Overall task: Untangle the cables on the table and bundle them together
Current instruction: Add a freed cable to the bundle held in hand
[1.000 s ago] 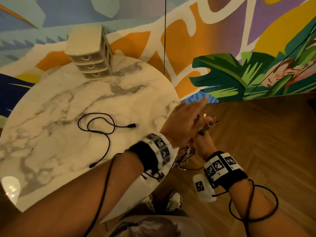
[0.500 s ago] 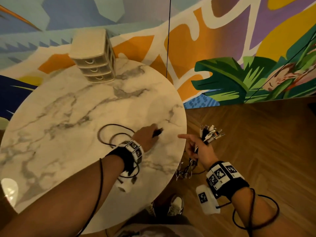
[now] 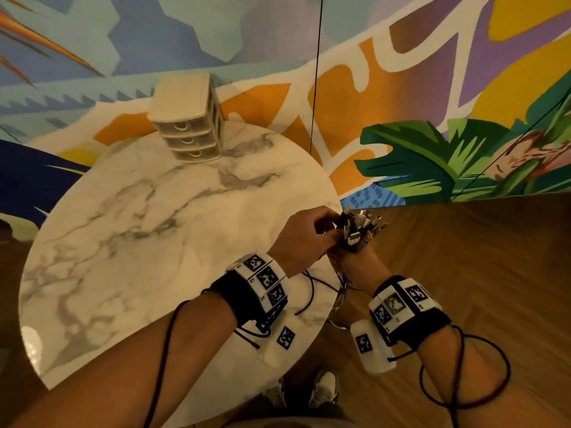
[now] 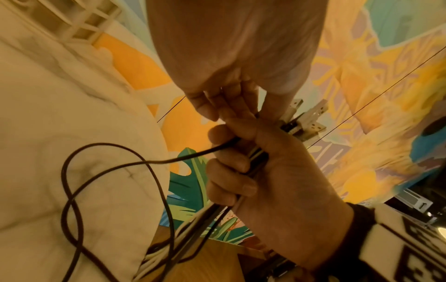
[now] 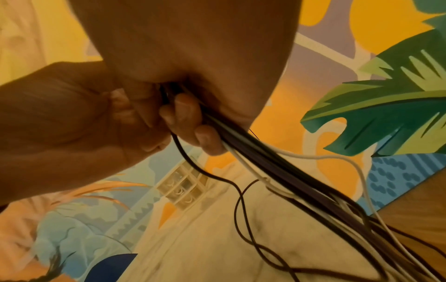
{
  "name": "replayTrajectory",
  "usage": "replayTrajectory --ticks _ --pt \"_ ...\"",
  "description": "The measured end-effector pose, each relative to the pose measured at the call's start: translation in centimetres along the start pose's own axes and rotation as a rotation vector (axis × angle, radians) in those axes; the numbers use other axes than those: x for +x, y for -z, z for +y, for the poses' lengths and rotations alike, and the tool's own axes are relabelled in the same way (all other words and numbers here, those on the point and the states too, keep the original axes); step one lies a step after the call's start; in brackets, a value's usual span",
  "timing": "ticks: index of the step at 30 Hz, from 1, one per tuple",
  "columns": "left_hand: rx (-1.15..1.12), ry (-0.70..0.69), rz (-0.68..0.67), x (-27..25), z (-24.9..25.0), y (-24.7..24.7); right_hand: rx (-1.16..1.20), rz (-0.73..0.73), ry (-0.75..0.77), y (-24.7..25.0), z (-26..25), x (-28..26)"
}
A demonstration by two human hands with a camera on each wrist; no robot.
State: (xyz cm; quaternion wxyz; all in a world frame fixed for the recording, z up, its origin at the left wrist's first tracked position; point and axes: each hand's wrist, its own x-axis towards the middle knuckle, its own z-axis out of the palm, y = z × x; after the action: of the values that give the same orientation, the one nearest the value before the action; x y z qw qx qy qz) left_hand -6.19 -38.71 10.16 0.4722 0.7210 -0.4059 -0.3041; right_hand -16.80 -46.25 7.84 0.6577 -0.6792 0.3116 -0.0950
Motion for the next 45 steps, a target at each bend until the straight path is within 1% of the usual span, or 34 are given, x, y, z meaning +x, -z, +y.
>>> replayTrajectory --ticks 3,8,12,14,17,19,20,22,23,24,25,26,27,28,30,32,33,34,36,38,39,40,42,44,45 --pt "-0.036 -0.023 0.009 -0.5 0.4 0.5 -0.052 -0.038 0.041 -0.1 -0.7 -0.3" --pt "-0.072 -0.057 0.039 -1.1 0.6 0.4 0.003 -0.015 0.08 -0.1 -0.7 -0.5" --pt "-0.108 -0.073 0.031 -1.3 1.0 0.1 0.032 -0.008 0.079 -0.1 -1.3 -1.1" --pt "-0.114 -0.083 0.016 -1.2 1.0 0.0 0.041 0.015 0.069 -0.1 -1.4 -1.1" --pt "-0.065 -0.107 -0.007 -1.0 0.8 -0.1 0.01 0.055 0.038 -0.1 -0.4 -1.1" --pt "-0.1 -0.094 -0.02 -1.0 0.5 -0.4 0.038 0.154 -0.023 0.0 0.2 -1.1" --pt "-0.171 -0.048 -0.038 -1.0 0.0 -0.6 0.064 0.202 -0.009 0.2 0.3 -1.0" --pt "-0.275 0.106 -0.146 -1.2 -1.1 -1.0 0.091 0.263 0.078 0.6 0.2 -0.9" --pt "-0.255 0.176 -0.225 -1.4 -1.7 -1.5 0.104 0.281 0.09 0.8 0.0 -0.8" --pt "-0.201 0.216 -0.305 -1.8 -2.6 -2.1 0.146 0.287 0.075 1.1 0.0 -0.8" --pt "-0.161 0.223 -0.365 -2.3 -3.3 -2.8 0.201 0.284 0.056 1.3 -0.2 -0.9" --pt "-0.14 0.216 -0.388 -2.7 -4.1 -3.5 0.26 0.284 0.054 1.6 -0.1 -1.0" --pt "-0.151 0.212 -0.375 -3.2 -4.6 -4.0 0.303 0.291 0.06 1.8 0.0 -1.0" --pt "-0.141 0.21 -0.334 -3.5 -5.1 -4.4 0.343 0.298 0.065 2.0 0.0 -1.2" --pt "0.004 0.197 -0.275 -3.7 -6.4 -4.1 0.429 0.3 0.038 2.5 -0.2 -1.5" --pt "0.146 0.225 -0.314 -3.2 -8.0 -2.4 0.538 0.287 -0.003 3.1 -0.7 -2.0" --pt "0.202 0.254 -0.327 -2.9 -8.9 -0.9 0.574 0.304 -0.007 3.5 -0.9 -2.2" --pt "0.296 0.279 -0.31 -2.4 -9.8 1.0 0.583 0.337 0.007 4.1 -1.0 -2.3" --pt "0.472 0.289 -0.182 -1.2 -11.3 5.3 0.543 0.41 0.065 5.3 -1.1 -2.4" --pt "0.53 0.326 -0.028 -0.1 -11.5 9.0 0.516 0.506 0.115 6.5 -0.9 -2.3" --pt "0.543 0.338 0.017 0.2 -11.0 10.1 0.499 0.554 0.127 6.8 -1.0 -2.4" --pt "0.54 0.316 0.043 0.6 -10.2 10.6 0.469 0.587 0.133 7.0 -1.2 -2.5" --pt "0.487 0.188 0.104 1.2 -7.4 10.0 0.343 0.592 0.118 6.6 -1.4 -2.7" --pt "0.456 0.009 0.159 1.4 -3.7 7.9 0.196 0.5 0.094 5.5 -1.8 -2.9" --pt "0.497 -0.092 0.151 1.3 -2.1 6.7 0.141 0.418 0.083 4.7 -2.2 -3.0"
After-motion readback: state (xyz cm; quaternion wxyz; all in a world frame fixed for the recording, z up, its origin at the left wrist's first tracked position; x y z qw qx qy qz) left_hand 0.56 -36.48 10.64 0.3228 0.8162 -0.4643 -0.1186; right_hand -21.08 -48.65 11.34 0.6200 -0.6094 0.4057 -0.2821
